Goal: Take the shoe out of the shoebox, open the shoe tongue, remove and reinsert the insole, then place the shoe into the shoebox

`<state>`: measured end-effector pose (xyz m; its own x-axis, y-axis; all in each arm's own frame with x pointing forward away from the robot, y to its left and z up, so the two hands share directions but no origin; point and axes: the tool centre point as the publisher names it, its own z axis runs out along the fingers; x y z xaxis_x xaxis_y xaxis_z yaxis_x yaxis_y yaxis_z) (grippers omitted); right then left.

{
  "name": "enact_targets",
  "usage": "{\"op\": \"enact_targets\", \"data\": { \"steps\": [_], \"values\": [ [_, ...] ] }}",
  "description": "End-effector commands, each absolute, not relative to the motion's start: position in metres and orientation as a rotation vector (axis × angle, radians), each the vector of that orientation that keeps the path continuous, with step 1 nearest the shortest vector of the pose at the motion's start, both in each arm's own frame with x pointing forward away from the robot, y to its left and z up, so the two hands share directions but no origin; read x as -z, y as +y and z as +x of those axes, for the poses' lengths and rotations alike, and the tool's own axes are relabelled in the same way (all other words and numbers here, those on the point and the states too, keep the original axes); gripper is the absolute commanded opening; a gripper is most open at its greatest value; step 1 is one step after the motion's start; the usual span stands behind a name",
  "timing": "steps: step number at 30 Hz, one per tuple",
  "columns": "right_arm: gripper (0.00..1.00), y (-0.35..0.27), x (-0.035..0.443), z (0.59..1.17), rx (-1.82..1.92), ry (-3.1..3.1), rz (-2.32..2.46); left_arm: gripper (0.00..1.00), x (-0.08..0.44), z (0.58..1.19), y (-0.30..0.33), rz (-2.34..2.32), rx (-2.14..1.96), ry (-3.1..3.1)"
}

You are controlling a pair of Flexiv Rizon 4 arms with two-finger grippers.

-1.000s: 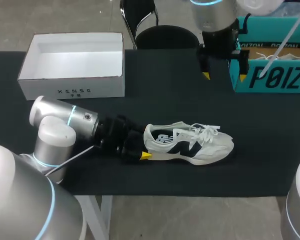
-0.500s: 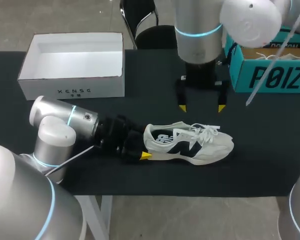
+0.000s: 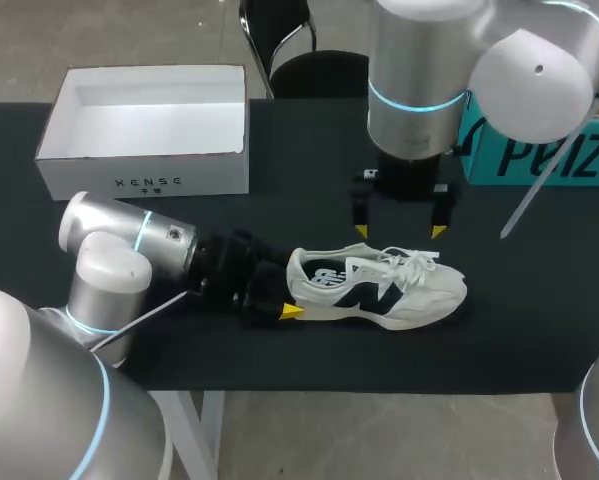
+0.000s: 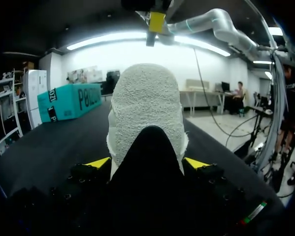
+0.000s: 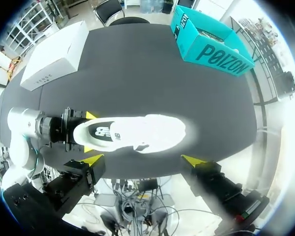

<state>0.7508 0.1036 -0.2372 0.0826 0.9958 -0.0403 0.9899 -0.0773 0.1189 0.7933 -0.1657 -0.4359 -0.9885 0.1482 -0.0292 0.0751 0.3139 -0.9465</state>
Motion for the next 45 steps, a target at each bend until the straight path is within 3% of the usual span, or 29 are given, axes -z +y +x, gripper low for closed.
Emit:
{"op": "enact_targets", "data": {
  "steps": [1,22,45],
  "values": [
    [1.0,0.101,0.239,0.75,-0.105,2.062,2.233,0.0,0.439,0.793,-0.168,-0.212,-1.791,-2.497],
    [1.0,0.154,0.307,0.702,-0.095,2.042,2.374,0.0,0.439,0.793,-0.168,-0.212,-1.791,-2.497],
    [1.0,0.152,0.316,0.754,0.081,2.003,2.27,0.0,0.439,0.793,-0.168,-0.212,-1.791,-2.497]
  ]
}}
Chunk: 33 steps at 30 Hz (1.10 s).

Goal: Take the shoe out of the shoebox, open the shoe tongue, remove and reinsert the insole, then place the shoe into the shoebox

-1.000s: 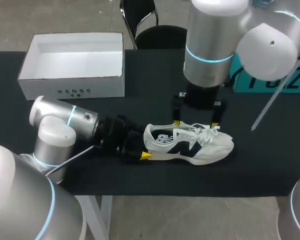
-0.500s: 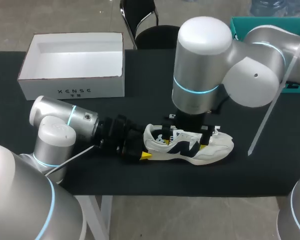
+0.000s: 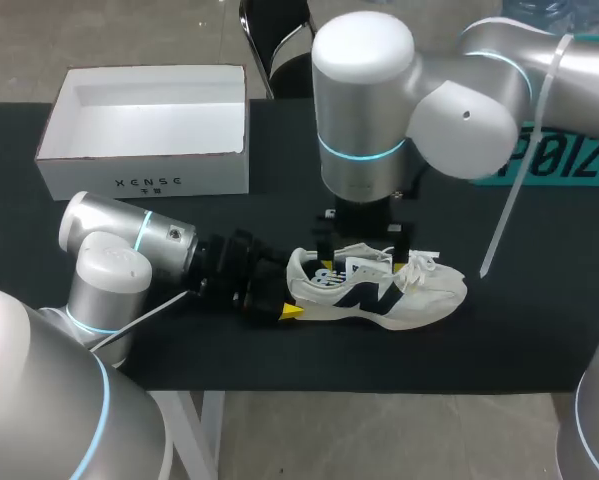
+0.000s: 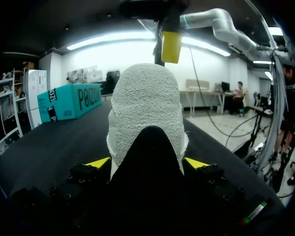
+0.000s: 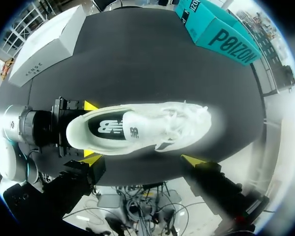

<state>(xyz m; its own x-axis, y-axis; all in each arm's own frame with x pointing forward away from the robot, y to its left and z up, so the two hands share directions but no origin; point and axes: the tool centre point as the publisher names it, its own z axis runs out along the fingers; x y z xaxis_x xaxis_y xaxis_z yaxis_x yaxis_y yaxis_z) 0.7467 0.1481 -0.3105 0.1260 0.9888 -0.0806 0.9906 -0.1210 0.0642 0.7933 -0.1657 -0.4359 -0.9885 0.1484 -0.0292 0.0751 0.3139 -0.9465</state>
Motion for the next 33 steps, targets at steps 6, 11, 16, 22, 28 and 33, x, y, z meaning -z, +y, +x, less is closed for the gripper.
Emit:
{"op": "enact_targets", "data": {
  "steps": [6,11,16,22,28,33],
  "values": [
    [1.0,0.148,0.319,0.761,0.124,1.994,2.252,0.0,0.439,0.793,-0.168,-0.212,-1.791,-2.497],
    [1.0,0.144,0.319,0.761,0.124,1.99,2.246,0.0,0.439,0.793,-0.168,-0.212,-1.791,-2.497],
    [1.0,0.141,0.319,0.762,0.128,1.988,2.235,0.0,0.439,0.793,-0.168,-0.212,-1.791,-2.497],
    [1.0,0.137,0.318,0.763,0.137,1.986,2.23,0.0,0.439,0.793,-0.168,-0.212,-1.791,-2.497],
    [1.0,0.134,0.319,0.765,0.148,1.991,2.224,0.0,0.439,0.793,-0.168,-0.212,-1.791,-2.497],
    [1.0,0.131,0.319,0.766,0.156,1.992,2.22,0.0,0.439,0.793,-0.168,-0.212,-1.791,-2.497]
  ]
}}
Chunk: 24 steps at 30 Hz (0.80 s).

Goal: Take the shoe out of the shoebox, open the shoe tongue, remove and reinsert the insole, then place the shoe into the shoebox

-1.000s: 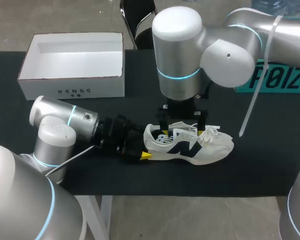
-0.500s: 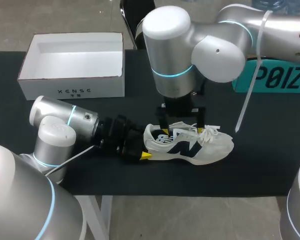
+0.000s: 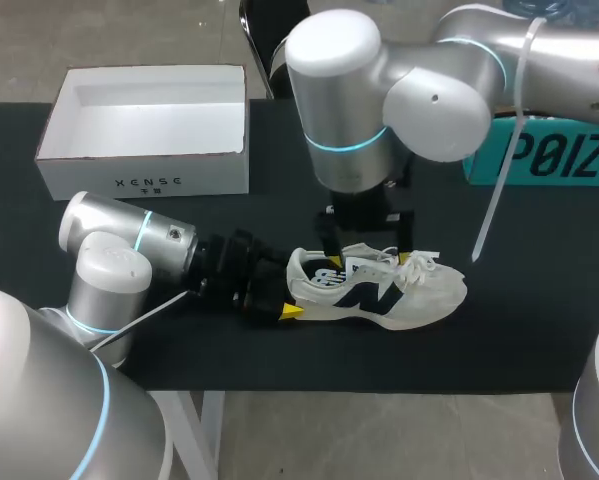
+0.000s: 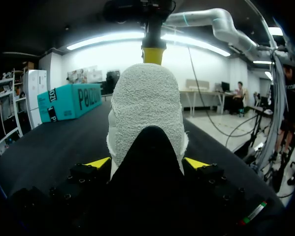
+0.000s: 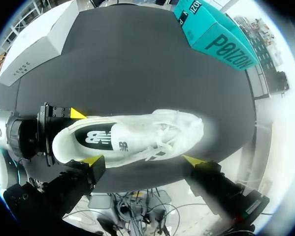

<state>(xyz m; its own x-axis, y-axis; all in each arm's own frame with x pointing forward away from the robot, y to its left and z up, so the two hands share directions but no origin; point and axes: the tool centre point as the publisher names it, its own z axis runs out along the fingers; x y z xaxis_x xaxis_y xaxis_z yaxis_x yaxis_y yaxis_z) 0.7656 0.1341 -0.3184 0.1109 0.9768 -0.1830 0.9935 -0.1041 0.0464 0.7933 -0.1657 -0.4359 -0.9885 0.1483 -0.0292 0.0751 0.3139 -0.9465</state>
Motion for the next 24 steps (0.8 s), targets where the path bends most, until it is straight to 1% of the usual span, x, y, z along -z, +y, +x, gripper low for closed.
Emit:
{"op": "enact_targets", "data": {
  "steps": [1,14,24],
  "values": [
    [1.0,0.131,0.319,0.766,0.158,1.991,2.219,0.0,0.439,0.793,-0.168,-0.212,-1.791,-2.497],
    [1.0,0.125,0.32,0.769,0.183,1.992,2.208,0.0,0.439,0.793,-0.168,-0.212,-1.791,-2.497],
    [1.0,0.132,0.332,0.773,0.19,2.008,2.189,0.0,0.439,0.793,-0.168,-0.212,-1.791,-2.497]
  ]
}}
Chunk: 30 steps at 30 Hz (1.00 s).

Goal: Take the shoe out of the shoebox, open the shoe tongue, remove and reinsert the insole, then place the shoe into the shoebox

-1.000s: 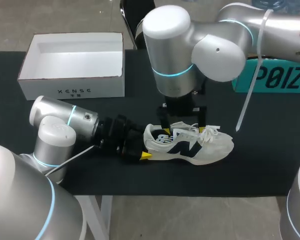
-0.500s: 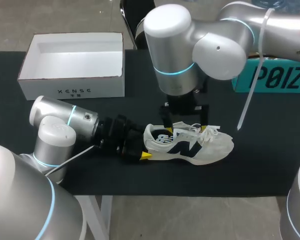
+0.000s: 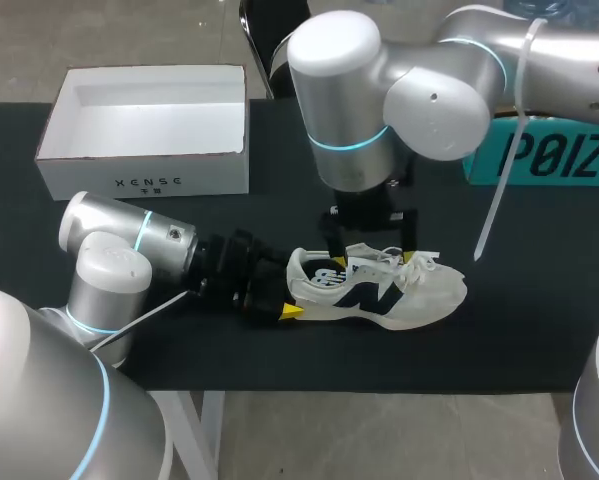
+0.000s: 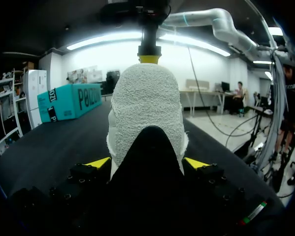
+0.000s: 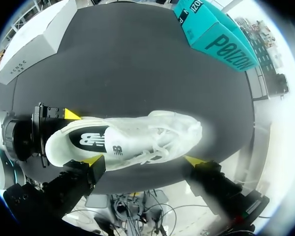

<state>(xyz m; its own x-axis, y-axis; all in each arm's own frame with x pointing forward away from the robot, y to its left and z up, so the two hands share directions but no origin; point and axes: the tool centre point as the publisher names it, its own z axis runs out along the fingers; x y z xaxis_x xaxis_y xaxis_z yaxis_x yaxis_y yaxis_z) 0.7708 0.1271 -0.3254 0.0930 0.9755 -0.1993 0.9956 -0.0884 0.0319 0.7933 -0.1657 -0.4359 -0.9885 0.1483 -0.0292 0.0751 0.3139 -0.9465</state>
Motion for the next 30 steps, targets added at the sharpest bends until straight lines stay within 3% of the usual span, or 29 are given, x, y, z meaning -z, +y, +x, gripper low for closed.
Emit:
{"op": "enact_targets", "data": {
  "steps": [1,30],
  "values": [
    [1.0,0.132,0.333,0.774,0.187,2.01,2.186,0.0,0.439,0.793,-0.168,-0.212,-1.791,-2.497],
    [1.0,0.149,0.357,0.782,0.212,2.047,2.083,0.0,0.439,0.793,-0.168,-0.212,-1.791,-2.497]
  ]
}}
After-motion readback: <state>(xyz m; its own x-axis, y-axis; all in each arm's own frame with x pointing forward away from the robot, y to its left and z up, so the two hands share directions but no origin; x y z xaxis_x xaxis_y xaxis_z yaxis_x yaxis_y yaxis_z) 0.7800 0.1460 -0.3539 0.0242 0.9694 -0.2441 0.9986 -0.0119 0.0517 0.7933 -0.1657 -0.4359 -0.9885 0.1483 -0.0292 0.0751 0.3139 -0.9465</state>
